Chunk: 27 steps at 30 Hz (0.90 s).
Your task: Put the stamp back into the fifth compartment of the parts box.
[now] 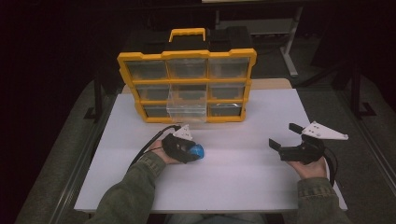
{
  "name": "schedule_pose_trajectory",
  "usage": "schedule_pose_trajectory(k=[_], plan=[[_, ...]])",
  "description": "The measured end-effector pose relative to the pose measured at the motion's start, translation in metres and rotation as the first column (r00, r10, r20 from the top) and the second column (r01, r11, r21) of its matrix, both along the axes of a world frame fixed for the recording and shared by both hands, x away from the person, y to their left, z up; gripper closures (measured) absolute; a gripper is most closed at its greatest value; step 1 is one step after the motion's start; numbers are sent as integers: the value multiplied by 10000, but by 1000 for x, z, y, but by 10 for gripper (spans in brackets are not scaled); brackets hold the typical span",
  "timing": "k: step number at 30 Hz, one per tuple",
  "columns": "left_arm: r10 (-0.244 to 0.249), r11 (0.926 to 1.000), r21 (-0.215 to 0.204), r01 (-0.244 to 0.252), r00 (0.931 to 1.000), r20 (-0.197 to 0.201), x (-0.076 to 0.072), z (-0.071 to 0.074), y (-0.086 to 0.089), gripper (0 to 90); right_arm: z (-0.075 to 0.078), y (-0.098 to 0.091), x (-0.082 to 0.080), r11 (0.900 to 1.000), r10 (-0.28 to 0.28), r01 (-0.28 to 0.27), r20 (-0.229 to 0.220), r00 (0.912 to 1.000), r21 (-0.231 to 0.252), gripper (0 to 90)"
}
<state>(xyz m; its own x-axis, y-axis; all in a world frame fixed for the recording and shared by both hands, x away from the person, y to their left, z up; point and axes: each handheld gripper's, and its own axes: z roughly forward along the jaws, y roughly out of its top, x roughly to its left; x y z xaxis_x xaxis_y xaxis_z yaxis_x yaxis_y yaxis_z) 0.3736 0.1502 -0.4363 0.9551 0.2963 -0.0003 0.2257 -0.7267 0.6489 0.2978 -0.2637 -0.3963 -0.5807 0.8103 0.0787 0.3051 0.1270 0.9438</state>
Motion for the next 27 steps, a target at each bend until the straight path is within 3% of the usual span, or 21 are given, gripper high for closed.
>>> schedule_pose_trajectory(k=[3, 14, 27], plan=[[-18, 10000, 57, 18, 10000, 21, 0, 1, 0, 413, 0, 0, 0, 10000, -6, 6, 13, 10000, 9, 0], [300, 9976, -615, -316, 9992, -258, -1, 17, 12, 415, 0, -1, 0, 10000, -93, 93, 40, 9999, -17, 0], [352, 9924, -1180, -341, 9994, 67, -13, 50, 33, 416, 0, -1, -1, 10000, -95, 96, 70, 9999, -28, 0]])
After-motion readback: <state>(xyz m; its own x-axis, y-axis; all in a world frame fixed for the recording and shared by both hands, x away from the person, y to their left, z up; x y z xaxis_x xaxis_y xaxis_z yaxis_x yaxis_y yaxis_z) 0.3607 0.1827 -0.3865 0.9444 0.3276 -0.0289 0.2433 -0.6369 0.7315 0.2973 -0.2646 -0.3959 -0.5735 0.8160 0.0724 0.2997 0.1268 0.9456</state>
